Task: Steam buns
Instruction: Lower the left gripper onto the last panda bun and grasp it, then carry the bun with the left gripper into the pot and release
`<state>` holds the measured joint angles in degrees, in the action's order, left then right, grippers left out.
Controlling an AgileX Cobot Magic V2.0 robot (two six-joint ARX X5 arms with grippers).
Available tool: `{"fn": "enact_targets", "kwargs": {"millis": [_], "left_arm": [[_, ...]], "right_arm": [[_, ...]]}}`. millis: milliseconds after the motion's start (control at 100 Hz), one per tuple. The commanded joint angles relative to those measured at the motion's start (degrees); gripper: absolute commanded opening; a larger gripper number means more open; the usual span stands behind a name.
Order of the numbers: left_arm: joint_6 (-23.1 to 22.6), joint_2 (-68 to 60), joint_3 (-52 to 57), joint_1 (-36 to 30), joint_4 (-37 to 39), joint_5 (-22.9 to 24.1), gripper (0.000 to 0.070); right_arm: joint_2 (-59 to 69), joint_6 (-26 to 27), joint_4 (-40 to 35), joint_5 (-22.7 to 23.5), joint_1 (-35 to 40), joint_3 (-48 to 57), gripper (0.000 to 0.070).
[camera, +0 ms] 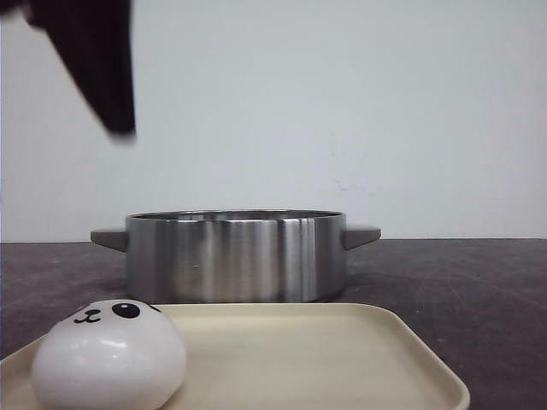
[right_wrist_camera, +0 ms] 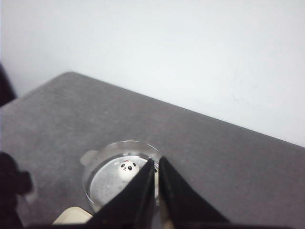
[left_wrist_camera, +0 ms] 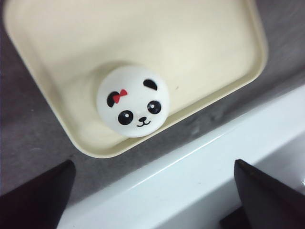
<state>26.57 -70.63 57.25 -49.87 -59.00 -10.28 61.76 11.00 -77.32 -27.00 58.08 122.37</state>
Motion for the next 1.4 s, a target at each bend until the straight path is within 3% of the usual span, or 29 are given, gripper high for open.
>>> {"fn": "enact_targets", "kwargs": {"millis": [0, 240, 460, 490, 510, 580, 620, 650, 820, 980, 1060, 1190, 1390], "left_arm": [[-1.6, -3.4, 0.7, -1.1, 0.7, 0.2, 0.0700], [-1.3, -14.2, 0.7, -2.0, 7.2, 4.3, 0.0700], [1.4, -22.0, 0.7, -1.9, 11.4, 4.3, 0.0693], [1.4, -22.9, 0.7, -1.9, 11.5, 4.3, 0.0620], [1.2, -23.5, 0.7, -1.9, 11.5, 4.3, 0.0520], [0.4, -24.6, 0.7, -1.9, 11.0, 4.3, 0.0000], [0.0, -24.7, 0.7, -1.9, 11.1, 4.4, 0.0037], [-0.4, -24.7, 0.8, -1.9, 11.2, 4.4, 0.0000], [-2.7, -22.3, 5.2, -1.9, 8.2, 4.3, 0.0000], [-5.7, -18.5, 17.0, -1.9, 3.3, 4.5, 0.0000], [-7.1, -18.4, 24.7, -1.2, 2.2, 6.9, 0.0000], [-11.0, -20.2, 34.6, 3.4, 2.1, 10.4, 0.0000], [-12.9, -26.6, 40.4, 13.4, 1.4, 6.6, 0.0000]], "right_arm": [[0.1, 1.0, -4.1, 0.0, 0.6, 1.0, 0.0005], [-2.2, 0.6, -4.1, 0.6, 0.6, 1.0, 0.0005], [-3.8, 1.1, -4.2, 2.1, 0.6, 1.0, 0.0005], [-4.0, 1.0, -4.2, 2.1, 0.6, 1.0, 0.0005], [-4.2, 1.0, -4.2, 2.1, 0.6, 1.0, 0.0005], [-4.8, 1.0, -4.2, 2.1, 0.6, 1.0, 0.0005], [-5.1, 1.0, -4.2, 2.1, 0.6, 1.0, 0.0005], [-5.4, 1.0, -4.2, 2.1, 0.6, 1.0, 0.0005], [-6.5, 1.0, -4.2, 1.9, 0.6, 1.0, 0.0005], [-6.5, 1.0, -4.2, 1.5, 0.6, 1.0, 0.0005], [-6.5, 1.0, -4.2, 1.5, 0.6, 0.9, 0.0005], [-6.4, 1.0, -4.2, 1.5, 0.6, -0.1, 0.0005], [-6.4, 1.0, -4.2, 1.5, 0.6, -2.1, 0.0005]]}}
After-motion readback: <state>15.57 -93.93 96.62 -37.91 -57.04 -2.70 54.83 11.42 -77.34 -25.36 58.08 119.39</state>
